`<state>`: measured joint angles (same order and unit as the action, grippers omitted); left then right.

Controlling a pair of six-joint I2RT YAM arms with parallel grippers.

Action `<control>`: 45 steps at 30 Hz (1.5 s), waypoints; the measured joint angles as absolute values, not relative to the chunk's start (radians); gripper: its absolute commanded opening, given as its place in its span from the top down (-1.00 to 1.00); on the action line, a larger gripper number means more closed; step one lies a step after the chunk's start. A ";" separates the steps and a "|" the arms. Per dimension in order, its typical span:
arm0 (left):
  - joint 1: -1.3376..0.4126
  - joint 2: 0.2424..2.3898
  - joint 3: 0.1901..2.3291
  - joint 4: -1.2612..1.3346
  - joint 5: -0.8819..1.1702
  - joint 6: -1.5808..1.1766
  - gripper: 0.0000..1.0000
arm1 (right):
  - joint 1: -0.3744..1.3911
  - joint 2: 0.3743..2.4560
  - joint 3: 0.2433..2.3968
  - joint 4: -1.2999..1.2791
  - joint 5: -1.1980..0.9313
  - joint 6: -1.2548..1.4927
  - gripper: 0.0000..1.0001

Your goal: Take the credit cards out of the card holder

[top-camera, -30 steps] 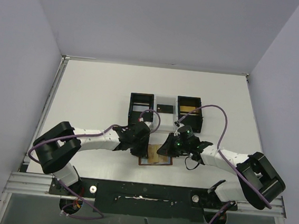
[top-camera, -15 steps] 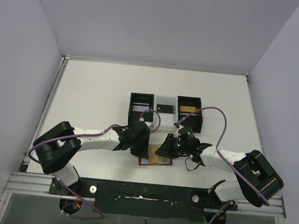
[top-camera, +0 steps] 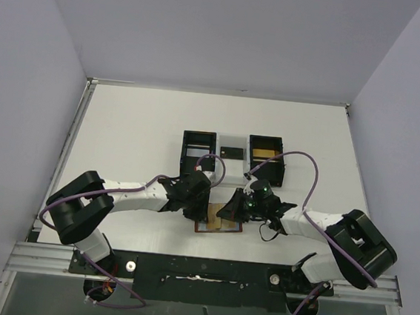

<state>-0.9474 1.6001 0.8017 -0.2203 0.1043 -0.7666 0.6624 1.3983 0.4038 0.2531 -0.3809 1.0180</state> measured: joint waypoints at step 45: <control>-0.947 1.521 0.806 -0.281 0.057 -0.739 0.52 | 0.607 0.951 0.443 -0.144 -0.139 0.867 1.00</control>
<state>-0.9474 1.5208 0.8062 -0.2813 0.0570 -0.7387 0.6071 0.9508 0.4431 -0.1440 -0.1394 0.8669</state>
